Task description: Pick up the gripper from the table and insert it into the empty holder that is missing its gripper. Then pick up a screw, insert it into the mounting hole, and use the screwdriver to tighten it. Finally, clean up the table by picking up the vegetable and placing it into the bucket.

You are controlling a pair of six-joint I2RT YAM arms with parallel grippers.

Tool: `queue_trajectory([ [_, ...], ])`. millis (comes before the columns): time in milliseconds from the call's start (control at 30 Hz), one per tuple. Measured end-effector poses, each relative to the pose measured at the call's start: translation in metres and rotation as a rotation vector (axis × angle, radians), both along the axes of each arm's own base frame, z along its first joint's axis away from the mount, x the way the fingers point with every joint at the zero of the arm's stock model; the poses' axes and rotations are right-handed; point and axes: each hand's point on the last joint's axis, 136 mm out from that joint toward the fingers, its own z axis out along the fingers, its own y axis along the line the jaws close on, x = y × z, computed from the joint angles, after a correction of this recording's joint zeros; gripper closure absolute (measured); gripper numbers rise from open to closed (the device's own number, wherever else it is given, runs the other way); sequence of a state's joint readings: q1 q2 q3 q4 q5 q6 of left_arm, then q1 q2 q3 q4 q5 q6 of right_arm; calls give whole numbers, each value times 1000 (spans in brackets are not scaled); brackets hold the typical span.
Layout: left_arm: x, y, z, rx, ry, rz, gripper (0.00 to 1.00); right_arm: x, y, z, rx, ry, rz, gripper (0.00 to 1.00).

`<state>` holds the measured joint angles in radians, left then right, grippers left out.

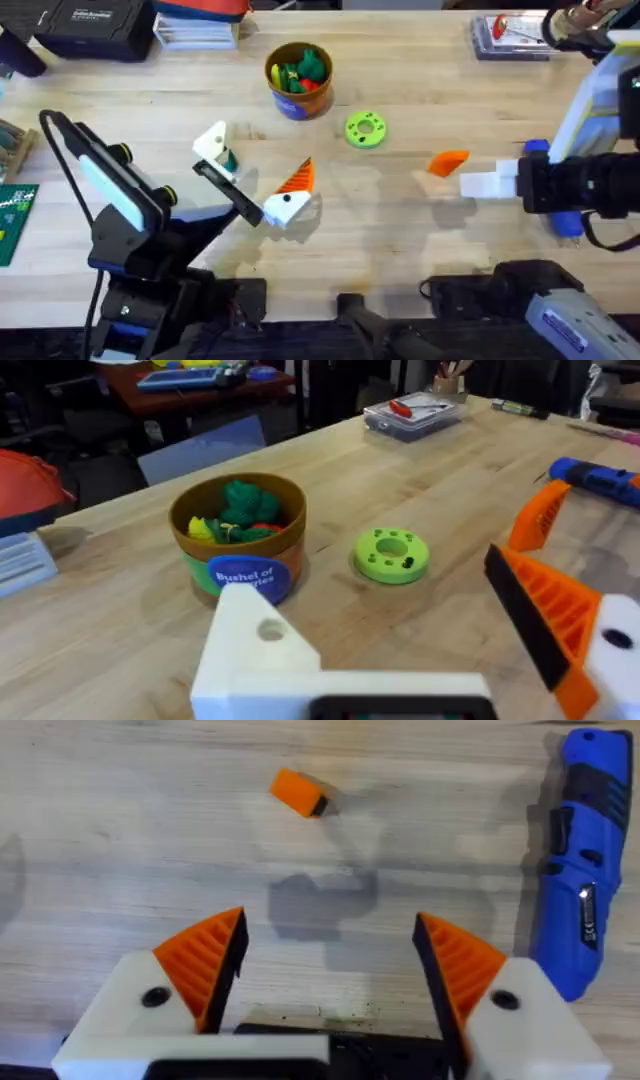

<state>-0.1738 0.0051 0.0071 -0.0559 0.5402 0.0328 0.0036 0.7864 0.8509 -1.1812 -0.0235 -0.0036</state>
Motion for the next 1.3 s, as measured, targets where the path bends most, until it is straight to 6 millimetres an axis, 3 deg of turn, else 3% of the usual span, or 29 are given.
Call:
queue_trajectory([
  [633, -3, -4, 0, -4, 3, -29, 15, 0, 0, 0, 0, 0, 0, 9],
  [767, -16, -16, 0, -10, 5, -131, 16, 0, 0, 0, 0, 0, 0, 9],
  [800, -33, -30, 0, -18, 15, -258, 15, 0, 0, 0, 0, 0, 0, 8],
  [900, -45, -37, 0, -31, 34, -336, 15, 0, 0, 0, 0, 0, 0, 8],
  [1300, -58, -44, 0, -95, 117, -421, 15, 0, 0, 0, 0, 0, 0, 9],
])
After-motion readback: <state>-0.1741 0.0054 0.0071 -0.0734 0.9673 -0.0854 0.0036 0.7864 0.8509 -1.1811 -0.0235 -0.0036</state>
